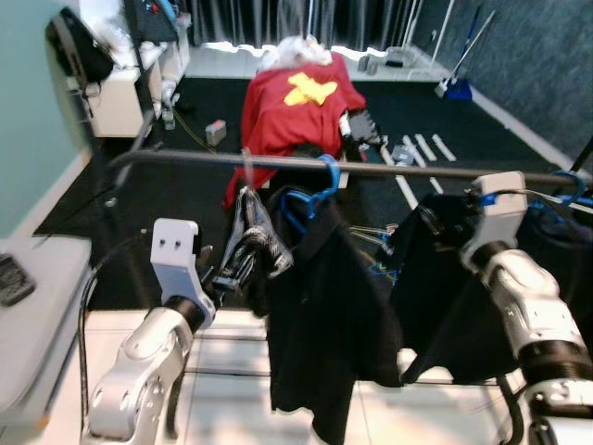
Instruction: Hang hanger
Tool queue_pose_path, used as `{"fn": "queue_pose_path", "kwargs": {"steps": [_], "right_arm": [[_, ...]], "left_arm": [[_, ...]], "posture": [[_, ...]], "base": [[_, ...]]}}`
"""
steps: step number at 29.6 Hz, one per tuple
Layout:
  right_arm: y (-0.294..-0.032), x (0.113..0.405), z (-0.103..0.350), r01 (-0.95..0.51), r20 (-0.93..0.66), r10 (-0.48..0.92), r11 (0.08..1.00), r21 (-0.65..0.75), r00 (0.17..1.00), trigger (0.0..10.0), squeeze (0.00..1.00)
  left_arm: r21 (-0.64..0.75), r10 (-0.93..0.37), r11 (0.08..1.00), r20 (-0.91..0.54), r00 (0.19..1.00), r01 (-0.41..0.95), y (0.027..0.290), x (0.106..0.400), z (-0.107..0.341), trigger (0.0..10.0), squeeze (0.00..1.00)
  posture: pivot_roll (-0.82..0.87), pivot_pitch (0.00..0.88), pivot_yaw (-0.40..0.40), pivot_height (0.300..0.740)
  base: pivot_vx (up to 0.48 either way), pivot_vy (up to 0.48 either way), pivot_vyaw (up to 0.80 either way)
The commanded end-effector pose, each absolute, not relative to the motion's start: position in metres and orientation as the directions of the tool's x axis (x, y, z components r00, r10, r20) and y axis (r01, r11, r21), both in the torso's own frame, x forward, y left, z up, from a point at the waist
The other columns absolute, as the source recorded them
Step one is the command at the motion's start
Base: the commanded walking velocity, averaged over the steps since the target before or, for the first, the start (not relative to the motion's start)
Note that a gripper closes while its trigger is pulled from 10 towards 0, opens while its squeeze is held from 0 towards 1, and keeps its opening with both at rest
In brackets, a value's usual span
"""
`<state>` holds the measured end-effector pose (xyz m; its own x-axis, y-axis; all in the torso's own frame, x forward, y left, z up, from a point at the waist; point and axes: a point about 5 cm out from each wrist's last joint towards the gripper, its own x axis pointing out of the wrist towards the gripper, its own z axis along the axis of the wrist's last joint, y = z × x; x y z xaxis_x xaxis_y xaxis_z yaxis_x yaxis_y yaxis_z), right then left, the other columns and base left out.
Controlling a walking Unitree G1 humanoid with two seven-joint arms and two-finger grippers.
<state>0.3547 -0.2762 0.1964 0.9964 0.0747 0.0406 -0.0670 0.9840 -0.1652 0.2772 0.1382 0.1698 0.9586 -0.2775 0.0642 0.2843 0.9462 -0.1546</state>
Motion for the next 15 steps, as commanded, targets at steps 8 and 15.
{"fn": "queue_pose_path", "kwargs": {"steps": [8, 15], "right_arm": [[-0.27, 0.342, 0.178, -0.287, -0.145, 0.265, 0.944, -0.163, 0.953, 10.0, 0.0], [-0.273, 0.292, 0.184, -0.639, -0.243, 0.613, 0.768, -0.041, 0.752, 10.0, 0.0]], "left_arm": [[-0.179, -0.221, 0.959, 0.009, 0.975, 0.219, 0.154, 0.27, 0.148, 10.0, 0.0], [-0.135, -0.067, 0.989, -0.032, 0.997, 0.062, 0.2, 0.255, 0.13, 10.0, 0.0]], "posture": [[-0.18, 0.0, -0.024, 0.74], [-0.2, 0.0, -0.015, 0.74]], "base": [[0.064, -0.101, 0.0], [0.0, 0.0, 0.0]]}}
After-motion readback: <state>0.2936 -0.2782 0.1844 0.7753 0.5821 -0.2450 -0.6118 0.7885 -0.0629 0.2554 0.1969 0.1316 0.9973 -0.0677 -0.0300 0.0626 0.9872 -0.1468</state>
